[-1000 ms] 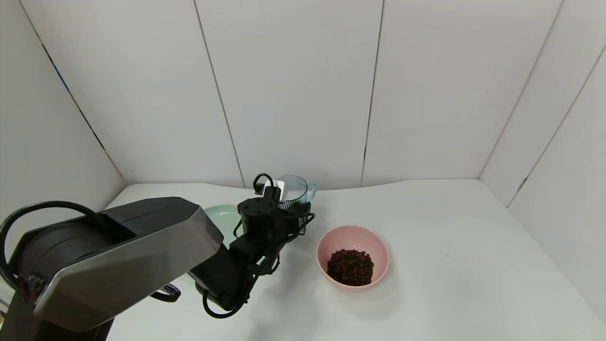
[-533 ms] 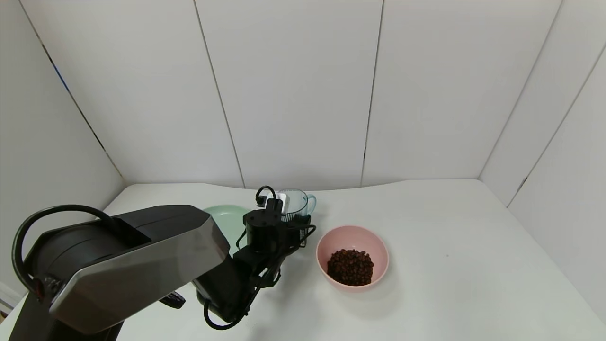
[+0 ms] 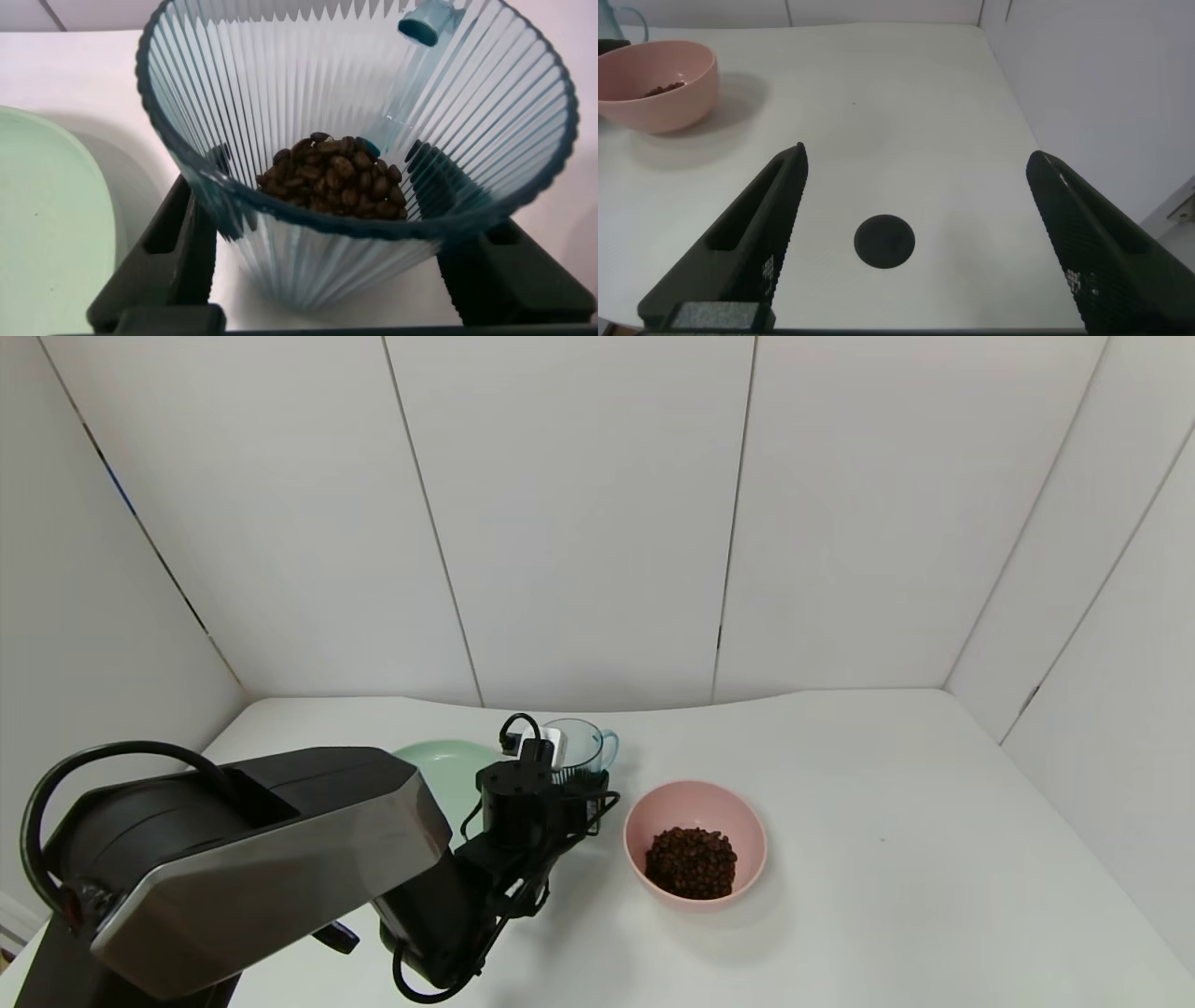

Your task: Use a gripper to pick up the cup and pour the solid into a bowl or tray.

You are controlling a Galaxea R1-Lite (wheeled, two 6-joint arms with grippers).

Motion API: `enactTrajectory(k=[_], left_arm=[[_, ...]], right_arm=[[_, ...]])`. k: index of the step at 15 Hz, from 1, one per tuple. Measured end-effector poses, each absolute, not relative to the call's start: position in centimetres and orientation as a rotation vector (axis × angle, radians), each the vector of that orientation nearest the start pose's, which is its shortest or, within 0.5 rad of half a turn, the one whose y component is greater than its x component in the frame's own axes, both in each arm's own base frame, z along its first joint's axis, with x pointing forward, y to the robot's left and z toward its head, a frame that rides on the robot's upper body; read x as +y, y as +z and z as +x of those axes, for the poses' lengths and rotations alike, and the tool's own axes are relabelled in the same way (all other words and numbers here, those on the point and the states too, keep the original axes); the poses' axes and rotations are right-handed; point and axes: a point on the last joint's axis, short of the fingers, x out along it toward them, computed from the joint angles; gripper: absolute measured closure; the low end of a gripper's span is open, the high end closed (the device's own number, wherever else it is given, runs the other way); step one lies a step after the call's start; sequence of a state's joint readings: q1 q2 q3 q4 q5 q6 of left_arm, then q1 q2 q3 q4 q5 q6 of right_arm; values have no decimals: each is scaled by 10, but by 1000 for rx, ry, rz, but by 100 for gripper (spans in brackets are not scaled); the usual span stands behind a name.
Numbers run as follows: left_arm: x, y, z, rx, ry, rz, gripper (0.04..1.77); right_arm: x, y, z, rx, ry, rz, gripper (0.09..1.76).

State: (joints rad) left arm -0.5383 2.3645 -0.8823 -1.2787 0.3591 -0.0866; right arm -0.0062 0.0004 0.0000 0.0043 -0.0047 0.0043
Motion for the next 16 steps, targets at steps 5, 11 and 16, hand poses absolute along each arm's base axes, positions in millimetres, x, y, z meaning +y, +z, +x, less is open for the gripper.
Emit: enactTrajectory(k=[5, 11, 16], left_arm=[[-201, 22, 346, 195, -176, 5, 27], [-200, 25, 341, 199, -178, 8, 17], [-195, 36, 331, 201, -190, 14, 14]], right_arm=[[0, 75, -23, 5, -11, 5, 14], [0, 75, -23, 5, -11, 5, 14], [0, 75, -23, 5, -11, 4, 14]])
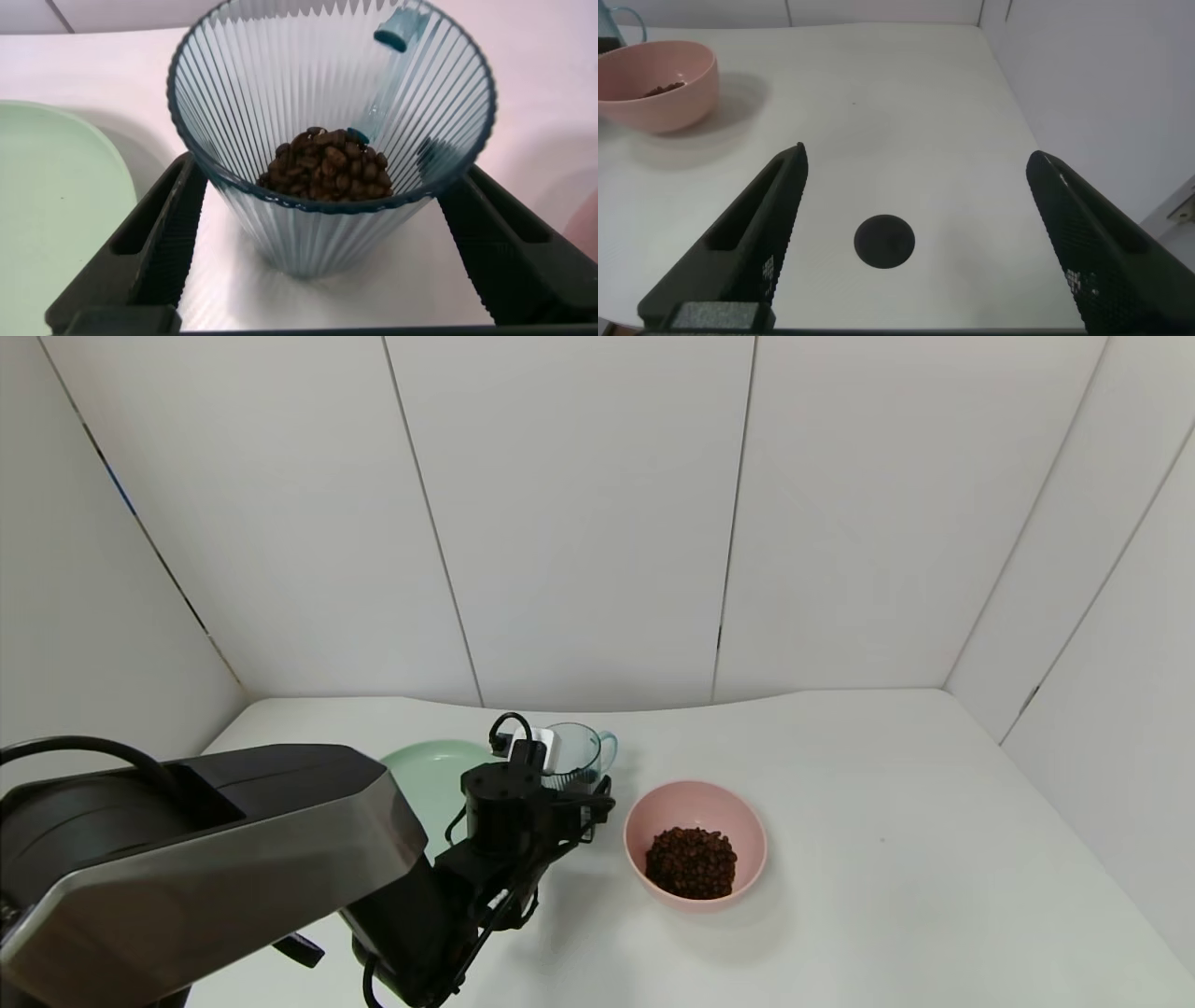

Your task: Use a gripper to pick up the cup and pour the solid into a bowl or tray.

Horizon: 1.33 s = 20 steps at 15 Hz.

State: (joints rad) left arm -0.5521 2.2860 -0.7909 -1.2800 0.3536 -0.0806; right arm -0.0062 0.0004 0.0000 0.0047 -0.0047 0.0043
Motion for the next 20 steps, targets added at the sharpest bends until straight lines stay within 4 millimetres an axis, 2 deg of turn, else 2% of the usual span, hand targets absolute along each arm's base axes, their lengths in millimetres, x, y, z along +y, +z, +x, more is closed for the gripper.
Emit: enactTrajectory(k=[4, 9, 15, 20], left_arm=[[-188, 60, 318, 179, -207, 38, 12], [-177, 100, 296, 177, -262, 70, 11], [-157, 159, 260, 166, -371, 82, 11], [-134, 197, 226, 147, -403, 77, 10]], right_arm=[[0, 75, -23, 5, -11, 4, 14], [0, 75, -23, 5, -11, 4, 14], [0, 75, -23, 5, -10, 4, 14], [0, 75, -23, 5, -11, 5, 14]])
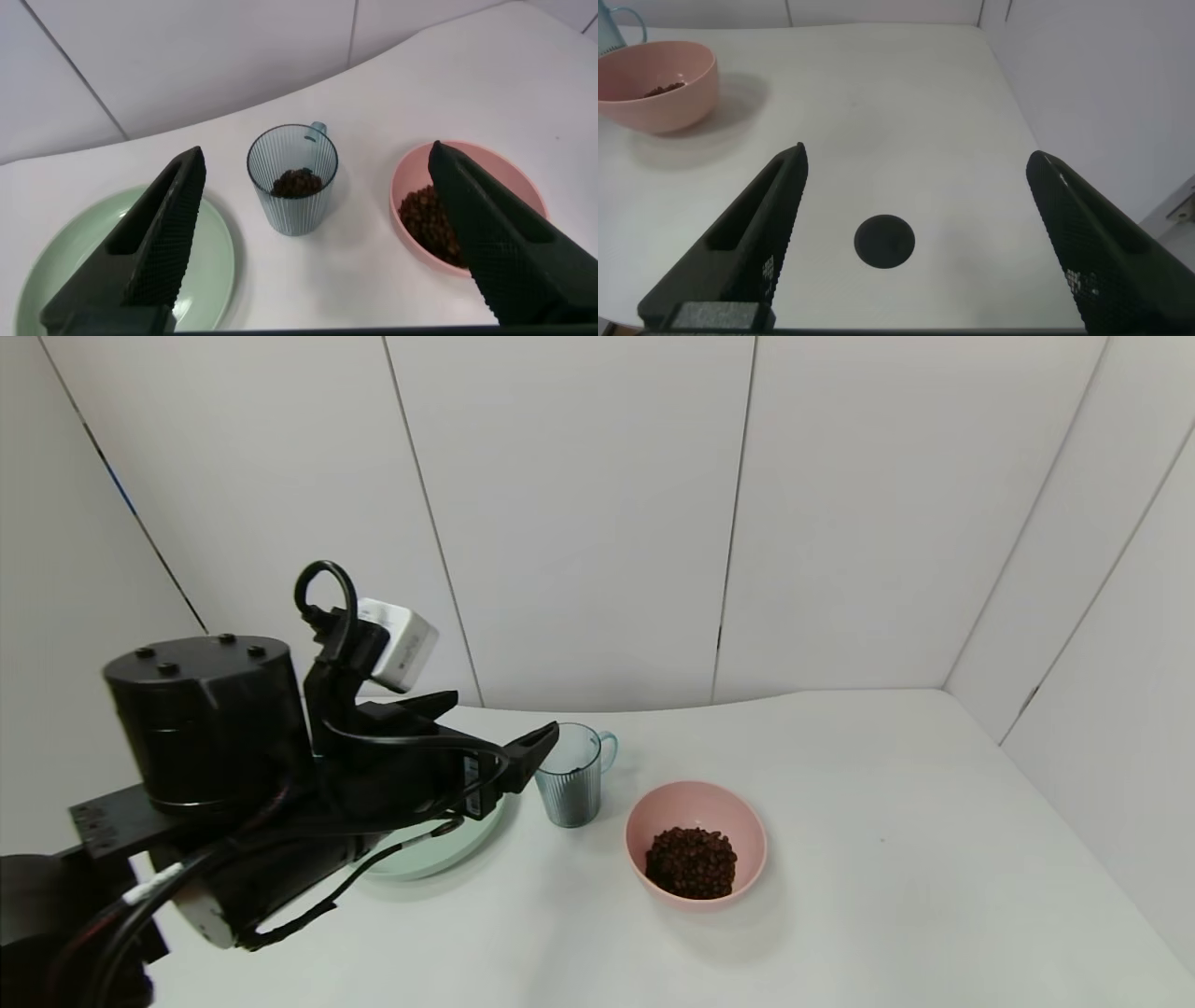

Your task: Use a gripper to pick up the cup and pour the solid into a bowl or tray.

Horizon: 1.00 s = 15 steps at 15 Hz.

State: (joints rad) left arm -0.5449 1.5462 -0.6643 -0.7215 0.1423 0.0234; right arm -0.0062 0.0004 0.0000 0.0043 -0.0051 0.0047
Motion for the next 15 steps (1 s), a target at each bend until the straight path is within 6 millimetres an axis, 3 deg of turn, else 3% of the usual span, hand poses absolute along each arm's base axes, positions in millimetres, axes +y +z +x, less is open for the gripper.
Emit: enactTrajectory(k=[7, 11, 15], left_arm=[[-80, 235, 141, 193, -401, 104, 10], [-39, 241, 96, 132, -290, 117, 9], [-11, 233, 57, 66, -120, 100, 9]], right_arm=[[0, 75, -23, 5, -11, 5, 14], [0, 75, -23, 5, -10, 5, 14], [0, 75, -23, 5, -10, 5, 14]])
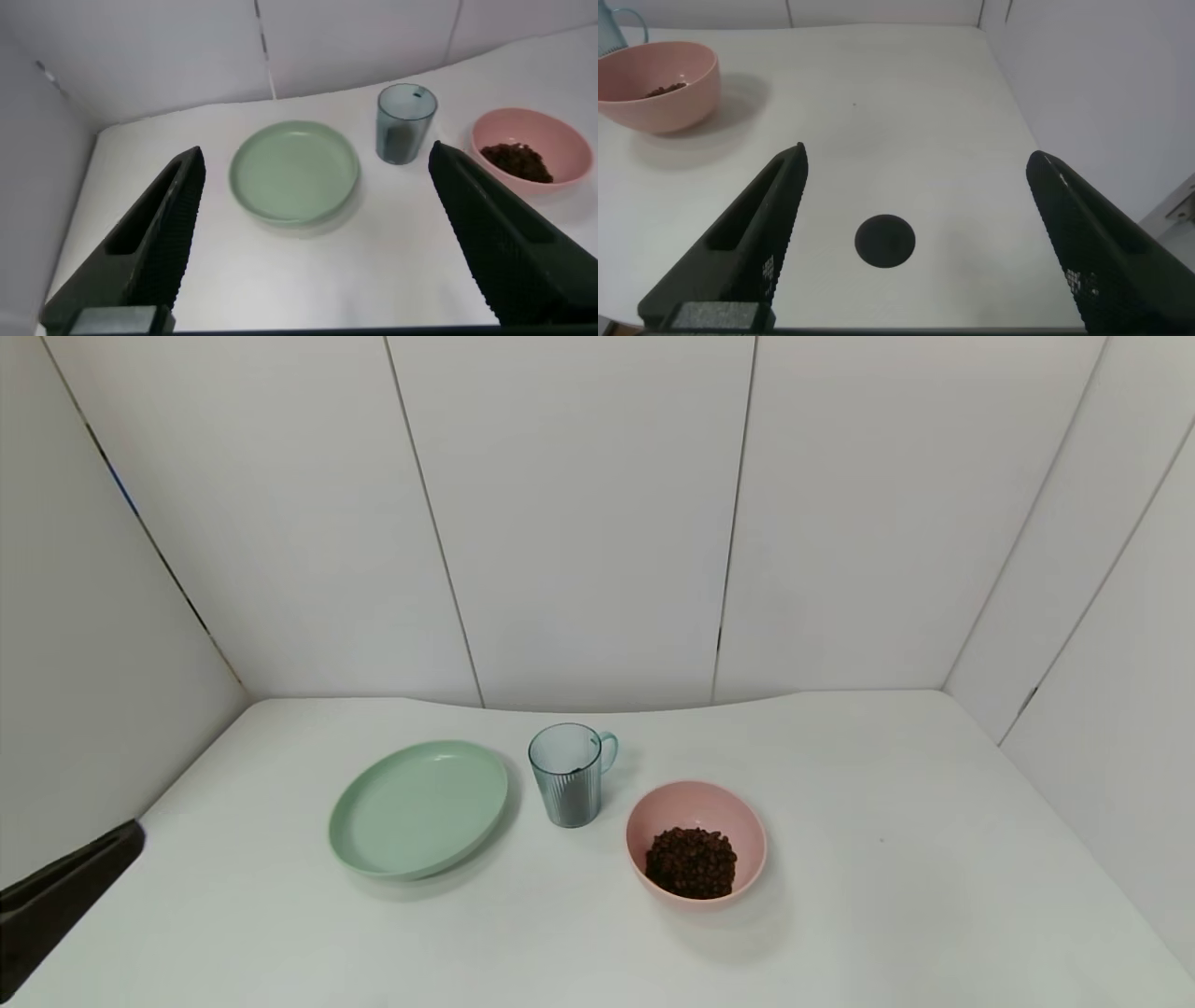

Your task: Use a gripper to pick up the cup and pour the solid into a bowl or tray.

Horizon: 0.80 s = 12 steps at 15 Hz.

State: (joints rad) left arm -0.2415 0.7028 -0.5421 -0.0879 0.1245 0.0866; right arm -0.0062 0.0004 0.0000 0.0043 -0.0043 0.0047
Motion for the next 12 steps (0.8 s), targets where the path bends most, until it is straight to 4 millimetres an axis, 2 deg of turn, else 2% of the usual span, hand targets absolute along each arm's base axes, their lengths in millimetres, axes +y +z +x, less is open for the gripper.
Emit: enactTrajectory(k=[3, 7, 9, 12], left_arm=[[0, 224, 21, 40, -8, 93, 9], [3, 212, -24, -33, 119, 85, 9], [2, 205, -40, -80, 162, 73, 9], [2, 200, -52, -141, 151, 71, 9]], right_arm=[[0, 75, -23, 5, -10, 5, 14], [0, 75, -23, 5, -11, 5, 14], [0, 75, -23, 4, -10, 5, 14], [0, 75, -23, 4, -10, 5, 14]])
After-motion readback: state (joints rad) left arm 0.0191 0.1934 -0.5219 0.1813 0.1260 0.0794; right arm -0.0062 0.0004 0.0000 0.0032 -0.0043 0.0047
